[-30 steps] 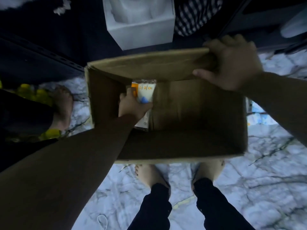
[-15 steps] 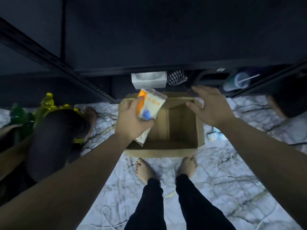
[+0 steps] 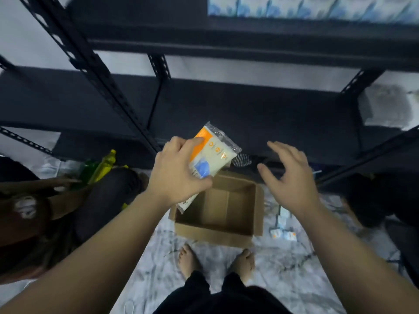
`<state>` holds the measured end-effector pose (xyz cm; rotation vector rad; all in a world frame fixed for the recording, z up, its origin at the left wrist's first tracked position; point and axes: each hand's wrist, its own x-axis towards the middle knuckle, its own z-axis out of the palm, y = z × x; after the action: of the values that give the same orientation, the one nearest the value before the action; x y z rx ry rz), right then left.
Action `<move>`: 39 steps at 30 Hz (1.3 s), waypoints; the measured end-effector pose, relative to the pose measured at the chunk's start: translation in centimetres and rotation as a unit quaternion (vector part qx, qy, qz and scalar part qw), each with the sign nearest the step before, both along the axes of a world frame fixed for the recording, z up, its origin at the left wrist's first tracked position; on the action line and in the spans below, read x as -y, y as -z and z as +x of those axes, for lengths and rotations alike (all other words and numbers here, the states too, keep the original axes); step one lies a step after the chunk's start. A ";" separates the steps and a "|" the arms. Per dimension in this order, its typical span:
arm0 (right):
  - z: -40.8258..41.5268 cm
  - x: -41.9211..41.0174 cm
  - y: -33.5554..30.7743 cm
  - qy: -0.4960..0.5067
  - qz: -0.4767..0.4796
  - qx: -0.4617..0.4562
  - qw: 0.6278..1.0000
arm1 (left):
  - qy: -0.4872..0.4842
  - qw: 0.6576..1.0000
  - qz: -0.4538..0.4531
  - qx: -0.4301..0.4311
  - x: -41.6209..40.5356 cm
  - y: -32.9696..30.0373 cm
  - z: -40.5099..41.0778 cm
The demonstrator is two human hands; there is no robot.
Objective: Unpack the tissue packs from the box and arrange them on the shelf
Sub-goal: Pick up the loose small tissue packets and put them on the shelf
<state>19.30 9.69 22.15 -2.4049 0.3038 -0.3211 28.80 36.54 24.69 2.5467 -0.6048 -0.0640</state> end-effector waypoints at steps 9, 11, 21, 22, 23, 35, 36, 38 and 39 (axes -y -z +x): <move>5.9 0.5 -8.1 -0.062 -0.054 0.103 0.991 | -0.033 0.997 -0.005 0.067 1.2 -9.4 3.5; 6.9 0.5 -9.3 -0.064 -0.055 0.120 0.989 | -0.040 0.996 0.004 0.074 1.1 -10.7 4.1; 15.7 0.2 -16.8 0.018 -0.130 0.305 0.943 | -0.082 0.990 0.005 0.116 -1.1 -18.0 10.2; 16.9 0.0 -17.6 0.027 -0.141 0.310 0.940 | -0.075 0.990 0.012 0.119 -1.3 -18.7 11.2; 18.1 -0.3 -18.2 0.037 -0.156 0.306 0.939 | -0.067 0.990 0.021 0.121 -1.4 -19.5 12.3; 23.8 -0.9 -16.0 0.138 -0.298 0.165 0.930 | 0.118 0.979 0.166 0.013 -0.8 -21.0 26.1; 23.8 -0.9 -15.9 0.143 -0.305 0.167 0.927 | 0.108 0.980 0.167 0.018 -0.5 -20.4 26.2; 23.9 -0.9 -15.8 0.150 -0.315 0.175 0.921 | 0.091 0.981 0.169 0.035 0.3 -18.9 26.1; 23.9 -0.9 -15.7 0.152 -0.317 0.182 0.918 | 0.090 0.980 0.170 0.043 0.5 -18.1 26.1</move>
<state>43.24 10.60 37.86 -2.8397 0.4537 -1.1481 54.88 36.02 42.76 2.8258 -0.9265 -0.1300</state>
